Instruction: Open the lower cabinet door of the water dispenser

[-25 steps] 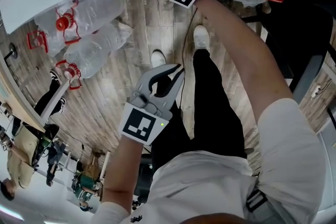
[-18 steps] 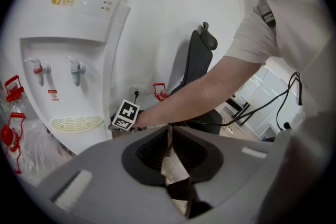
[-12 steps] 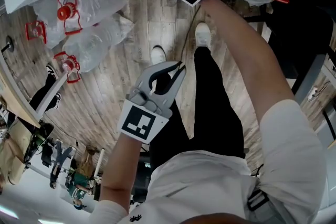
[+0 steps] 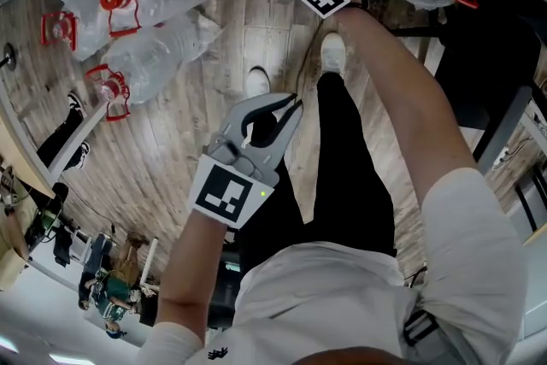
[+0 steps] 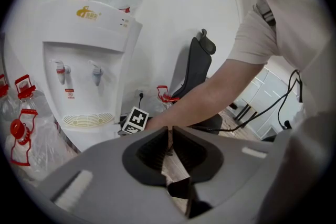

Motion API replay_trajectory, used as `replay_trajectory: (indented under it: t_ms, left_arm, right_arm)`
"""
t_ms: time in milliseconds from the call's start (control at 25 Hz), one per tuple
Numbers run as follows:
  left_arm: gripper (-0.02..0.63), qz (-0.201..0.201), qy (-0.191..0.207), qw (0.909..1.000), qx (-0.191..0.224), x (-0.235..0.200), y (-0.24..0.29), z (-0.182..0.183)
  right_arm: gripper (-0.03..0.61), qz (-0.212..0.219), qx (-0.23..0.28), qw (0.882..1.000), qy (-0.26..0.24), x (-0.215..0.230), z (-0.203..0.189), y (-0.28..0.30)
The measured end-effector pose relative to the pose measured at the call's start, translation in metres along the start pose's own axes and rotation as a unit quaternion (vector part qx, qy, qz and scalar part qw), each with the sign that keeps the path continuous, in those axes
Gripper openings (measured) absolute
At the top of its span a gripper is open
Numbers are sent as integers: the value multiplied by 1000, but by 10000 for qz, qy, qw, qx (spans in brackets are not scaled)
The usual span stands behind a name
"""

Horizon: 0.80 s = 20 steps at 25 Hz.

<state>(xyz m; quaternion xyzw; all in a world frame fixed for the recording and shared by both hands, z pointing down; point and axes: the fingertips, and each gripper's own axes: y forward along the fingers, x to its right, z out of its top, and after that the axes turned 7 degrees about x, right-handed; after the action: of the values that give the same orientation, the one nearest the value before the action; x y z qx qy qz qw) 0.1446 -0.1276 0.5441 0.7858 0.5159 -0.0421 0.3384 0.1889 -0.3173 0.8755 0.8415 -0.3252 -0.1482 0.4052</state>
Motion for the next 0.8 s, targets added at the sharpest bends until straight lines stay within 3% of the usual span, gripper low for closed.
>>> replay_trajectory:
  t_ms: [800]
  left_arm:
    - [58,163,-52,9995,282,-18,-85,-19]
  right_arm:
    - [161,-186,-450,9987,164,-76,-13,-13]
